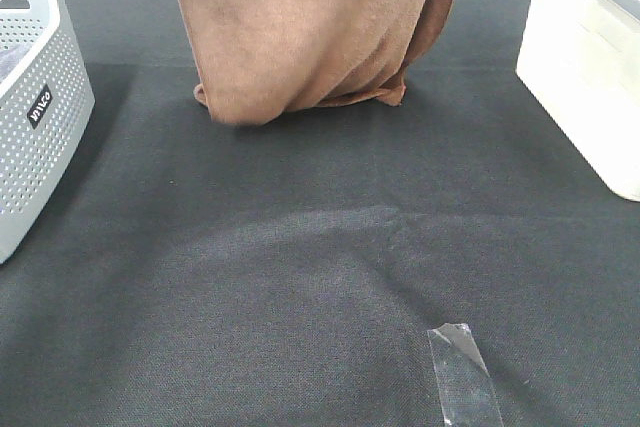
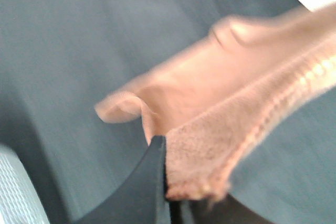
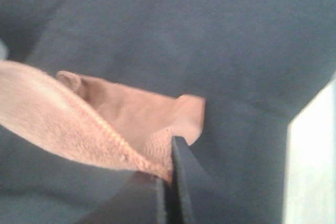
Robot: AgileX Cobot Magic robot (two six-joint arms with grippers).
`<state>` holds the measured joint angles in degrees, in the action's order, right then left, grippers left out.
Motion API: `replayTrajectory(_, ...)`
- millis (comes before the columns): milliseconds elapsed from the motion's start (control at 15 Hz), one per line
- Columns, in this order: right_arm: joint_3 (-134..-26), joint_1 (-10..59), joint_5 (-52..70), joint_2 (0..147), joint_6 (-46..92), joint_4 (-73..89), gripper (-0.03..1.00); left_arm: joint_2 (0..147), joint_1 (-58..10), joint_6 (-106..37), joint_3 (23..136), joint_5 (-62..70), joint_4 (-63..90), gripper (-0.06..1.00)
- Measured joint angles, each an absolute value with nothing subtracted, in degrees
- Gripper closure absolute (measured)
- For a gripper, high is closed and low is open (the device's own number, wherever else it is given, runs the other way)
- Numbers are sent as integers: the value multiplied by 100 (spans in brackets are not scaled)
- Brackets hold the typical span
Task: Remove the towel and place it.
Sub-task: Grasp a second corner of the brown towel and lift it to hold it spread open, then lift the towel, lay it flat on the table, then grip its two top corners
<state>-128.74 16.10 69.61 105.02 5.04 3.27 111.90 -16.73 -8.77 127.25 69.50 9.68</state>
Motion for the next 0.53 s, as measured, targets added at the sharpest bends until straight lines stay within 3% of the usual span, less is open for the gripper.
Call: replayTrajectory(533,-8812,1616,6973,7964,504,911,97,8480,-1684,-859,8806,6939,1335,94)
